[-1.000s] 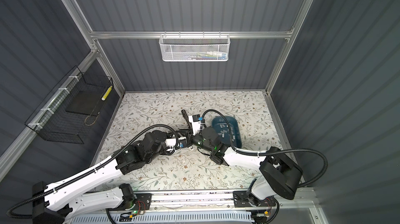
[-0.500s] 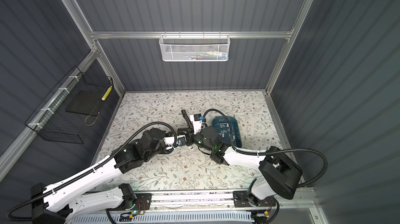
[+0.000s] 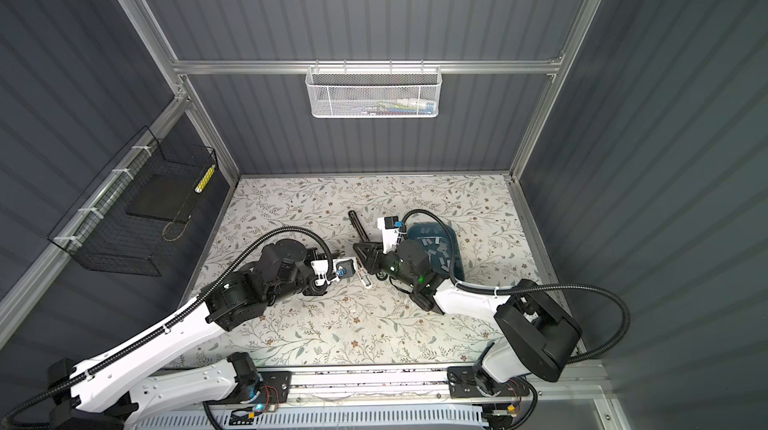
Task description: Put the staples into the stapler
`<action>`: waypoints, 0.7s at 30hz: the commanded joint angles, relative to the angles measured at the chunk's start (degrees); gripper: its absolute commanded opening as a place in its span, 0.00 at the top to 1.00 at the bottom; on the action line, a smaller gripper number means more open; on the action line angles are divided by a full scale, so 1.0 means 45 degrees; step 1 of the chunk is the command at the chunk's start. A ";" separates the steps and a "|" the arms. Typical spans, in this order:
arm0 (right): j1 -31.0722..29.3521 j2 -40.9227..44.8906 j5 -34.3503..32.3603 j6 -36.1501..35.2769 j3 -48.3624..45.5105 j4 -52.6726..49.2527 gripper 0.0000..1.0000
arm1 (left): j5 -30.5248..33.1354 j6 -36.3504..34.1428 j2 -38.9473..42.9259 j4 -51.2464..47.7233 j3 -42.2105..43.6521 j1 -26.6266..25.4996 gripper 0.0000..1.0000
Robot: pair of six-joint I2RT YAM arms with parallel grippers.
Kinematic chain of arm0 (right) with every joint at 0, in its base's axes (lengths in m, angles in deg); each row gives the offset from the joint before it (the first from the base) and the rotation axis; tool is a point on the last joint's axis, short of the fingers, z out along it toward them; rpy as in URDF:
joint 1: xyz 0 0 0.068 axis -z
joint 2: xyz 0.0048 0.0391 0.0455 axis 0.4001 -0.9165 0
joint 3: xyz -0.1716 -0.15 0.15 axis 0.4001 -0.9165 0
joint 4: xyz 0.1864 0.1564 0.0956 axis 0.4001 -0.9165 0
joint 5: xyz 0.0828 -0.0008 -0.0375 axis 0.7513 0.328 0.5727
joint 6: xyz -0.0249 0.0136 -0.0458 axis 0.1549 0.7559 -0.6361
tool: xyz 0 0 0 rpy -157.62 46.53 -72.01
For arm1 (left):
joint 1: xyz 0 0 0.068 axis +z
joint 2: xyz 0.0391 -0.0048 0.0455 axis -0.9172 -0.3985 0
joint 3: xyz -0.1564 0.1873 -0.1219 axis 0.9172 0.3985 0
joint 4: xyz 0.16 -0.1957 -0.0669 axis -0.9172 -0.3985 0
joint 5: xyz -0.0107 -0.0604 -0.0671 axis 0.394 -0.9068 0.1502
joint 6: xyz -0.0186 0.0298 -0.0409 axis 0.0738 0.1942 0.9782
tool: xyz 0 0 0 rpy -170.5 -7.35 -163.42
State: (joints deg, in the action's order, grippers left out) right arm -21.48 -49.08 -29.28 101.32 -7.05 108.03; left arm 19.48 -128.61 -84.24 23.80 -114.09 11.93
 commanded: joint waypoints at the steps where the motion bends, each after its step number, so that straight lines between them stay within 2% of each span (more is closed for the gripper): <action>1: 0.0049 -0.0062 -0.0065 -0.0045 -0.0126 -0.0145 0.72 | -0.1043 0.0755 0.0190 0.0010 -0.0529 -0.0002 1.00; 6: 0.0070 0.0174 -0.0147 -0.0213 -0.0324 -0.0059 0.67 | -0.1592 0.2019 0.0231 0.0563 -0.0614 -0.0012 1.00; 11: 0.0317 0.1009 -0.0418 -0.0518 -0.1124 0.0173 0.57 | -0.1506 0.4619 -0.0591 0.0458 -0.1523 -0.0008 1.00; 13: 0.0456 0.1498 -0.0568 -0.0613 -0.1522 0.0153 0.56 | -0.1835 0.5209 -0.0707 0.0890 -0.1440 -0.0002 1.00; 21: 0.0638 0.3798 -0.1900 -0.1736 -0.2266 -0.2017 0.45 | -0.1913 0.7044 -0.0491 0.5557 0.1677 0.0038 1.00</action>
State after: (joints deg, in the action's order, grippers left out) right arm -18.66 -34.70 -34.27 96.77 -16.25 103.00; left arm 11.50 -102.01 -86.44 39.32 -110.85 11.93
